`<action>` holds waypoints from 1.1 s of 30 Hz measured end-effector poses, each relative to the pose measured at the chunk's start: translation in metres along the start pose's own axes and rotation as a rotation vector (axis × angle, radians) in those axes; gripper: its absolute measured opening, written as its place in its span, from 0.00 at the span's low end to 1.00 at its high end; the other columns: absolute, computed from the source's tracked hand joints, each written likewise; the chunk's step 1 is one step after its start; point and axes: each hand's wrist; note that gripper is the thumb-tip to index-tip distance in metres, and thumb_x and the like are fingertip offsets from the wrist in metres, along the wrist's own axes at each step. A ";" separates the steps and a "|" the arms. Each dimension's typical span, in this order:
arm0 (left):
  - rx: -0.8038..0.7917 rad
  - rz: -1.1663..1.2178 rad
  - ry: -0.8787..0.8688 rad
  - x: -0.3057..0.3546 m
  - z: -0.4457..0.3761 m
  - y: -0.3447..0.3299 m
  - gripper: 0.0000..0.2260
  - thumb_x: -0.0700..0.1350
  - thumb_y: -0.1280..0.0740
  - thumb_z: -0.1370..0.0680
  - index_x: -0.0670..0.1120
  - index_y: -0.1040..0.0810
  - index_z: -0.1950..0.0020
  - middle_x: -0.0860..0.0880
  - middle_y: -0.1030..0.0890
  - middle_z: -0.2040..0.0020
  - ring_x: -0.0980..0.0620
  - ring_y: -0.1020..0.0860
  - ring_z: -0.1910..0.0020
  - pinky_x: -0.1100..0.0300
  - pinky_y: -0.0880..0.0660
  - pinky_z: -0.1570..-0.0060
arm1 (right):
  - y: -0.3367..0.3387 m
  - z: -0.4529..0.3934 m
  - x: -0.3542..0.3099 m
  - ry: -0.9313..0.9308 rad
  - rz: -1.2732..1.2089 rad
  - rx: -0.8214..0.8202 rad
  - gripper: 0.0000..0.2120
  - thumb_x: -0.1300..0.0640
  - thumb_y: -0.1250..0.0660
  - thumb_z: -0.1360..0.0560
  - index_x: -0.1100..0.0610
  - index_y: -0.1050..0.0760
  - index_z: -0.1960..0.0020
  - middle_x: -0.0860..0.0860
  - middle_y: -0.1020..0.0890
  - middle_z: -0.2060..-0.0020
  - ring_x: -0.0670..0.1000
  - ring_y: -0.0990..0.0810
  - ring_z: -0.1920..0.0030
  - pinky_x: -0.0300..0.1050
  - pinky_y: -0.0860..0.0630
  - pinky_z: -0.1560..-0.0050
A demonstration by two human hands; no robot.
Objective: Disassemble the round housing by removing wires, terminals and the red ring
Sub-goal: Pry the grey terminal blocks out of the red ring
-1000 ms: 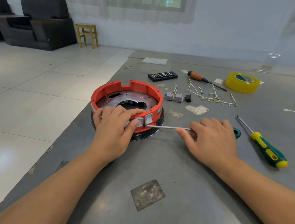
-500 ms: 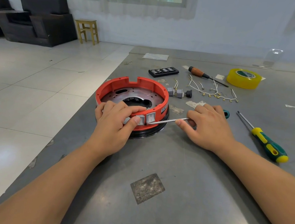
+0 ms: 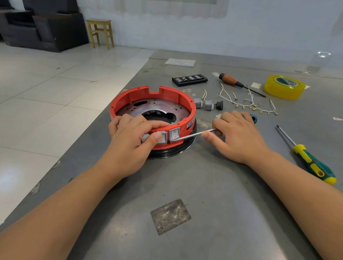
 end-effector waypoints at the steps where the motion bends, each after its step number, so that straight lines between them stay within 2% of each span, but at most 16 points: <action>1: -0.001 0.005 0.000 0.000 0.000 0.000 0.16 0.56 0.43 0.17 0.62 0.24 0.31 0.58 0.24 0.47 0.61 0.37 0.42 0.60 0.51 0.35 | -0.001 0.000 0.001 0.001 0.000 -0.005 0.29 0.29 0.55 0.20 0.50 0.29 0.59 0.48 0.27 0.60 0.52 0.29 0.55 0.50 0.35 0.47; 5: 0.001 0.009 -0.008 -0.001 -0.001 -0.001 0.13 0.56 0.43 0.17 0.67 0.28 0.34 0.58 0.24 0.47 0.62 0.38 0.43 0.60 0.50 0.36 | -0.001 -0.001 0.001 0.008 -0.005 -0.008 0.30 0.29 0.56 0.21 0.51 0.29 0.58 0.49 0.27 0.60 0.52 0.29 0.55 0.49 0.36 0.48; 9: 0.012 -0.003 -0.002 -0.001 0.001 -0.003 0.13 0.56 0.42 0.17 0.67 0.28 0.34 0.59 0.24 0.46 0.62 0.38 0.42 0.58 0.49 0.35 | 0.004 0.006 -0.004 0.002 0.029 -0.001 0.31 0.28 0.57 0.21 0.49 0.31 0.62 0.48 0.29 0.64 0.52 0.29 0.58 0.47 0.39 0.52; 14: 0.023 -0.018 -0.007 -0.001 0.000 -0.003 0.13 0.56 0.43 0.17 0.68 0.29 0.34 0.60 0.25 0.46 0.63 0.38 0.44 0.61 0.50 0.37 | 0.020 0.021 -0.014 -0.039 0.139 0.044 0.30 0.27 0.57 0.21 0.48 0.35 0.67 0.48 0.27 0.69 0.54 0.27 0.62 0.49 0.34 0.56; 19: 0.026 -0.011 0.004 0.000 0.000 -0.003 0.16 0.57 0.43 0.17 0.63 0.24 0.31 0.58 0.24 0.45 0.63 0.38 0.43 0.59 0.50 0.35 | 0.025 0.022 -0.032 -0.076 0.186 0.056 0.32 0.27 0.57 0.22 0.48 0.34 0.68 0.47 0.28 0.70 0.51 0.31 0.64 0.48 0.39 0.56; 23: 0.018 -0.021 0.016 0.001 0.000 -0.002 0.18 0.57 0.43 0.17 0.61 0.23 0.30 0.57 0.23 0.44 0.61 0.37 0.42 0.59 0.50 0.34 | 0.025 0.017 -0.029 -0.068 0.168 0.024 0.33 0.26 0.59 0.22 0.48 0.30 0.66 0.47 0.25 0.66 0.52 0.26 0.60 0.50 0.34 0.53; 25: 0.023 -0.017 0.014 0.002 0.000 -0.002 0.17 0.56 0.43 0.17 0.61 0.23 0.30 0.57 0.23 0.45 0.61 0.37 0.42 0.58 0.49 0.34 | 0.024 0.015 -0.028 -0.052 0.156 0.028 0.33 0.25 0.60 0.22 0.47 0.31 0.66 0.47 0.25 0.67 0.53 0.25 0.60 0.50 0.32 0.52; 29: 0.019 -0.004 0.028 0.004 0.000 -0.002 0.18 0.57 0.43 0.18 0.61 0.23 0.30 0.58 0.25 0.46 0.61 0.38 0.42 0.57 0.49 0.33 | 0.022 0.012 -0.024 -0.019 0.127 0.005 0.35 0.24 0.63 0.24 0.48 0.35 0.69 0.46 0.28 0.69 0.52 0.25 0.61 0.48 0.36 0.56; 33: 0.017 -0.009 0.032 0.006 0.000 -0.001 0.17 0.56 0.43 0.18 0.62 0.24 0.31 0.58 0.26 0.47 0.61 0.38 0.43 0.57 0.49 0.33 | 0.022 0.003 -0.019 0.001 0.123 -0.030 0.37 0.23 0.62 0.25 0.49 0.28 0.66 0.46 0.27 0.68 0.52 0.26 0.60 0.48 0.38 0.55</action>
Point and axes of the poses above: each hand's wrist, its own z-axis away from the middle knuckle, its own y-axis out of the back of the hand, x = y × z
